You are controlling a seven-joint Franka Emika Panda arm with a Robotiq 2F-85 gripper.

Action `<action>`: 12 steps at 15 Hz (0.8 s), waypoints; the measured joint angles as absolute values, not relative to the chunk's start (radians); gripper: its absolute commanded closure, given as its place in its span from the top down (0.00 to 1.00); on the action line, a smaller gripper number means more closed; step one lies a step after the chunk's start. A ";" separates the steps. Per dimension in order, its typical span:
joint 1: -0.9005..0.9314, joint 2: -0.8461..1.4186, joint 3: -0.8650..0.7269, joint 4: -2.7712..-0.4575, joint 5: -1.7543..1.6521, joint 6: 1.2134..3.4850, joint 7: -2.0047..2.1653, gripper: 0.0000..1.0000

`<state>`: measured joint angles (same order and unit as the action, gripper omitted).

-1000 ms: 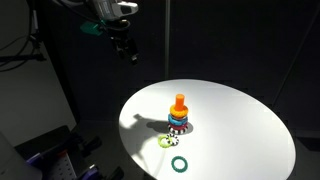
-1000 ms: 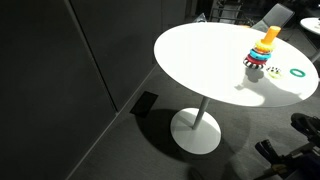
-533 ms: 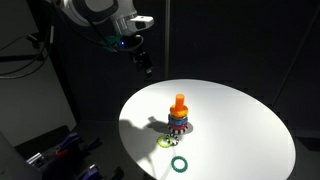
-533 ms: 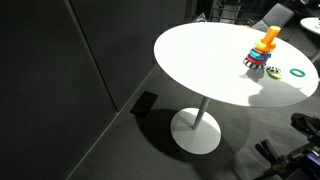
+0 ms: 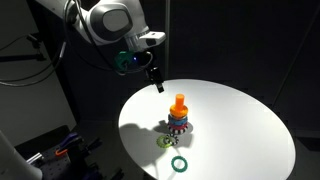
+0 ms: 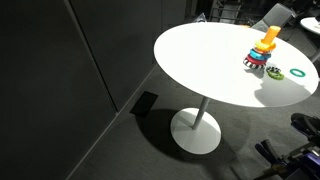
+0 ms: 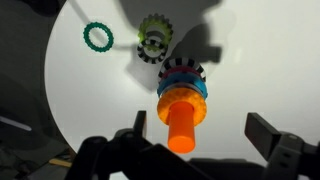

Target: Take the orange ring off of the ring toss

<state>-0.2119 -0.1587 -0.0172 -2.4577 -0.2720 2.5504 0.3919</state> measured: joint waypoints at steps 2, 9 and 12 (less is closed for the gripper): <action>-0.212 -0.135 -0.029 -2.455 -0.272 2.571 0.404 1.00; -0.209 -0.114 -0.038 -2.445 -0.267 2.575 0.407 1.00; -0.209 -0.112 -0.039 -2.446 -0.268 2.577 0.407 1.00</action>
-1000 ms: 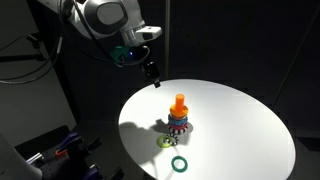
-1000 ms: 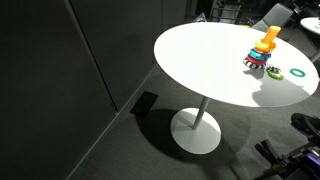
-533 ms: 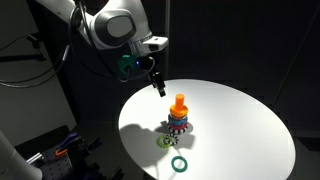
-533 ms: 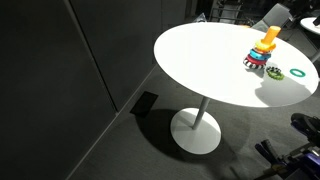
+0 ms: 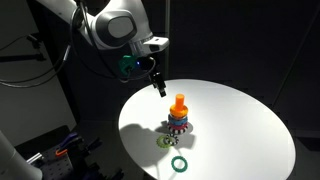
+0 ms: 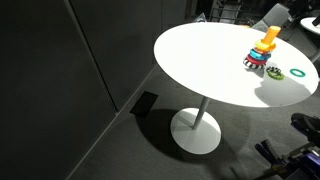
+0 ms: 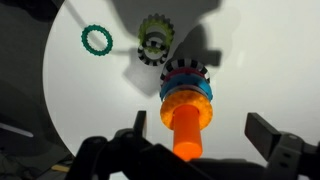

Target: Take the orange ring off of the ring toss

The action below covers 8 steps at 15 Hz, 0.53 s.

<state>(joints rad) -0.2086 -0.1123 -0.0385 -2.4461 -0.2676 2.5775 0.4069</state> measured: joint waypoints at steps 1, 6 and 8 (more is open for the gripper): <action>-0.209 -0.108 -0.040 -2.447 -0.268 2.587 0.409 1.00; -0.208 -0.050 -0.056 -2.449 -0.266 2.684 0.424 1.00; -0.207 -0.018 -0.062 -2.449 -0.258 2.728 0.427 1.00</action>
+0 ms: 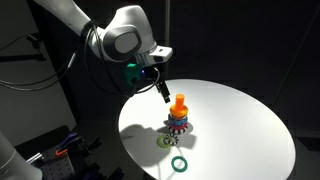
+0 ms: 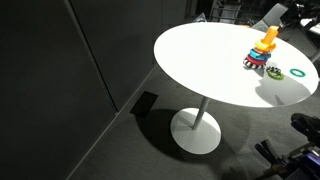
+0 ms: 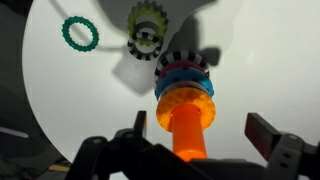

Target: Take the orange ring off of the ring toss

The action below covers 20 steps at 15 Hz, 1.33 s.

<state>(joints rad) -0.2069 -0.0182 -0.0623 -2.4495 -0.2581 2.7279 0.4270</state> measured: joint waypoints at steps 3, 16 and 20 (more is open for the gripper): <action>-0.196 0.028 -0.075 -2.450 -0.234 2.791 0.427 1.00; -0.165 0.172 -0.121 -2.449 -0.226 3.044 0.471 1.00; -0.143 0.209 -0.167 -2.439 -0.245 3.077 0.495 1.00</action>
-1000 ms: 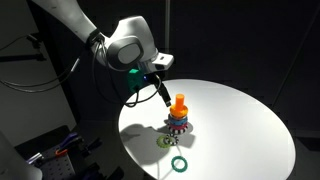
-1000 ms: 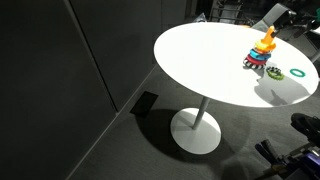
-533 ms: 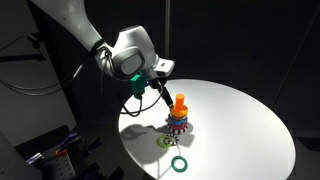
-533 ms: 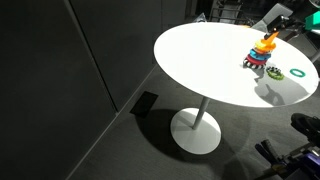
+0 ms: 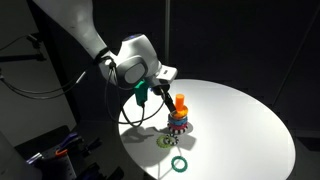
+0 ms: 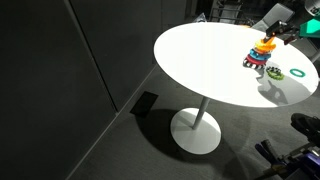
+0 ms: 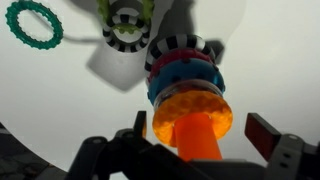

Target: Take the orange ring off of the ring toss

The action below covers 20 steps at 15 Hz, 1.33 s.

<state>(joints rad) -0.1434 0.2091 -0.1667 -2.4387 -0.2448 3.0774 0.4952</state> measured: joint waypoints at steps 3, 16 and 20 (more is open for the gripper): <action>-0.116 0.241 -0.204 -2.425 -0.247 3.097 0.510 1.00; 0.035 0.338 -0.322 -2.362 -0.247 3.132 0.568 1.00; 0.064 0.359 -0.353 -2.352 -0.246 3.141 0.569 0.73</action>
